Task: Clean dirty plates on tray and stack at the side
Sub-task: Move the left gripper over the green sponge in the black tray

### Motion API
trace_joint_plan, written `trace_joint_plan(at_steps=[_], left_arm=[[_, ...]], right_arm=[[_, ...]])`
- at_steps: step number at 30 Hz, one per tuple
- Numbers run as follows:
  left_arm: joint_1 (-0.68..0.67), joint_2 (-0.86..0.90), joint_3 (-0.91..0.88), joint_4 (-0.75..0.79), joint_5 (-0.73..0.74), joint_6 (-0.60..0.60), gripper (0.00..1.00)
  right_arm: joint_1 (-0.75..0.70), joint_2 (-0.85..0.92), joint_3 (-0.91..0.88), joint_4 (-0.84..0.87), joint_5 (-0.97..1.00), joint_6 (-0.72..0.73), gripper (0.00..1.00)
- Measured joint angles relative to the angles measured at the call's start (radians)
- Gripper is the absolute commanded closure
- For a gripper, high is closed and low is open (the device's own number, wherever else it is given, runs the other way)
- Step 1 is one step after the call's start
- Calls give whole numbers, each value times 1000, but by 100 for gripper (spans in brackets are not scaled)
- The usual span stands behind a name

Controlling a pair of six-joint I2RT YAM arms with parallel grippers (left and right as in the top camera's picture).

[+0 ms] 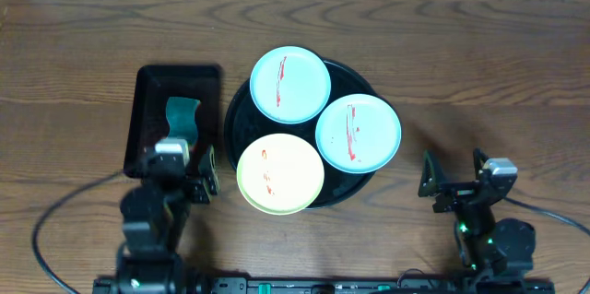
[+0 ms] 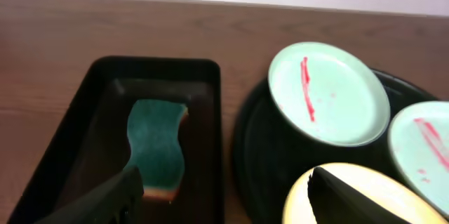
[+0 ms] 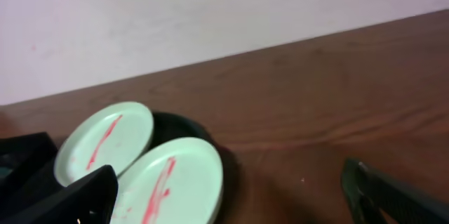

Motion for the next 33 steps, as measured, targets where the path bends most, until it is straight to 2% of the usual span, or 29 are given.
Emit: trace_joint_plan(at_steps=[8,15,20,25,27,33], left_arm=[[0,407,468,-337,38,-7,24],[0,734,849,-700,41,-7,24],[-1,856,922,-727,39,-3,24],[-1,937,922,-714,2,2,24],[-1,964,922,-715,-6,2,24],[0,1019,924,-685,-78,48,24]], right_arm=[[0,318,318,-191,-25,-4,1],[0,726,657,-453,-74,-40,1],[0,934,792,-502,-97,-80,1],[0,1075,810,-480,-184,-127,1],[0,1120,810,-480,-231,-155,11],[0,1220,810,-485,-284,-185,18]])
